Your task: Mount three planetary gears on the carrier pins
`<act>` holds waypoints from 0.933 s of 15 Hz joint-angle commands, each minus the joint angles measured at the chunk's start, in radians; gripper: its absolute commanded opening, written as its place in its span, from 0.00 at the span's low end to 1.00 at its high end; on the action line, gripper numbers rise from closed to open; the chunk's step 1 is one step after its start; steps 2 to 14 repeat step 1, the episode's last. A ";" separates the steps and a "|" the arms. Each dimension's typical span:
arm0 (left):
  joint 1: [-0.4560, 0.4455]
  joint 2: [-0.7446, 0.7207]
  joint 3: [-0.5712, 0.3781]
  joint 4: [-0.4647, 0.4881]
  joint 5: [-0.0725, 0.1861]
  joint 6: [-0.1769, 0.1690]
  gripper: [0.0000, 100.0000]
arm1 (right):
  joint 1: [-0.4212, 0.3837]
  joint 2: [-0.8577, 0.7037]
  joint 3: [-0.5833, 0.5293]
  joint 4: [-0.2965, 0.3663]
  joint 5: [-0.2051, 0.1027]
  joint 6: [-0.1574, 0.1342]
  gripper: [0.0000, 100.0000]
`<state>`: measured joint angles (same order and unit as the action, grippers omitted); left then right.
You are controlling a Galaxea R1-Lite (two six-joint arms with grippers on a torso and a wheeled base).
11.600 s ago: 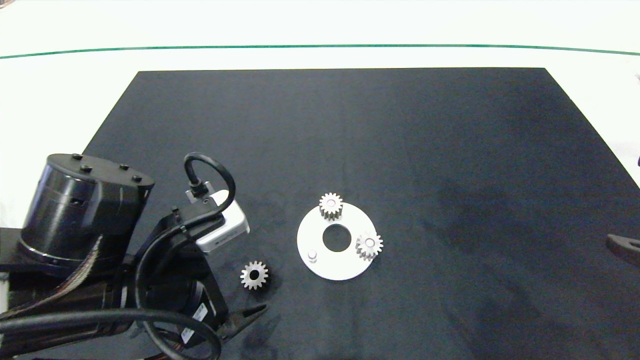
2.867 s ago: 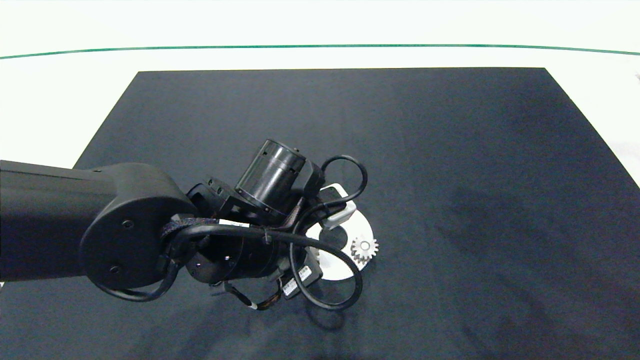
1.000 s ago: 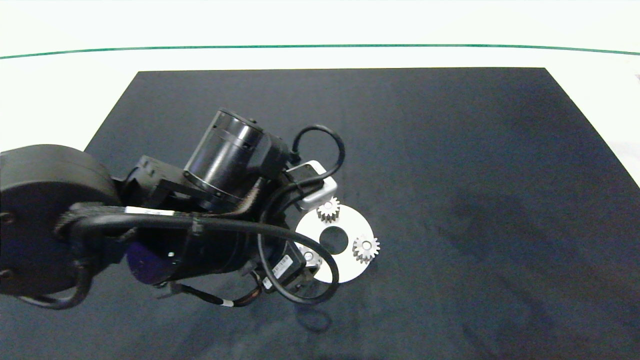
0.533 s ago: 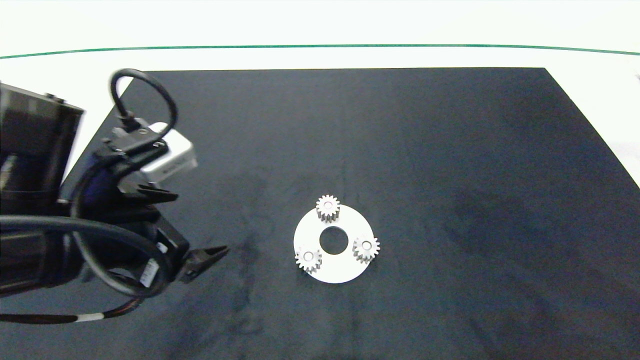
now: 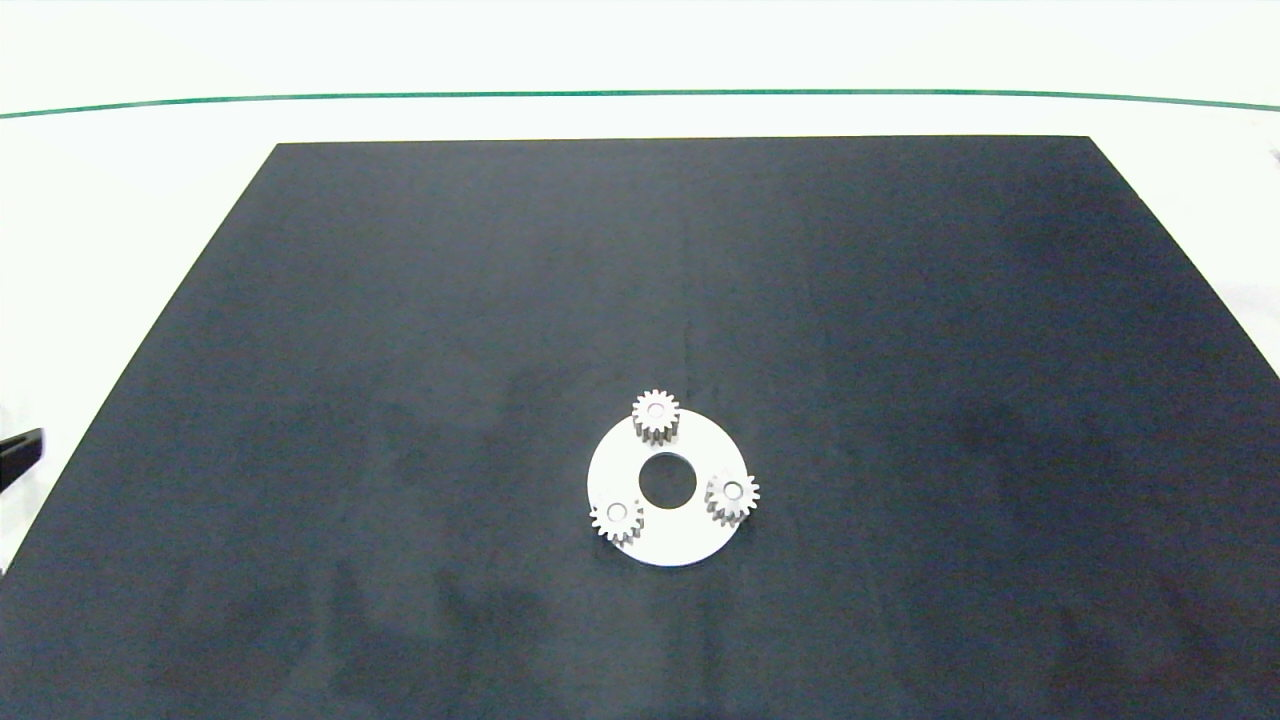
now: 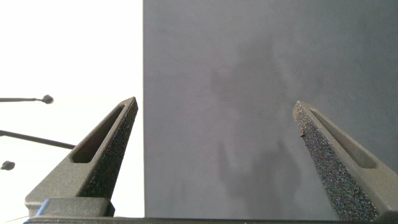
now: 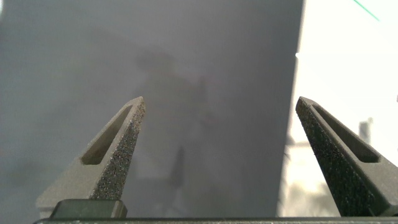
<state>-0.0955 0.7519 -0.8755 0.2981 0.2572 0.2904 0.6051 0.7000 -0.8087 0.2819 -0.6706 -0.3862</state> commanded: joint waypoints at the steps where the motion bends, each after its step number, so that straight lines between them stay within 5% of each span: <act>1: 0.036 -0.258 0.095 0.001 0.002 0.003 1.00 | -0.203 -0.169 0.056 0.002 -0.012 -0.005 1.00; 14: 0.036 -0.258 0.095 0.001 0.002 0.003 1.00 | -0.203 -0.169 0.056 0.002 -0.012 -0.005 1.00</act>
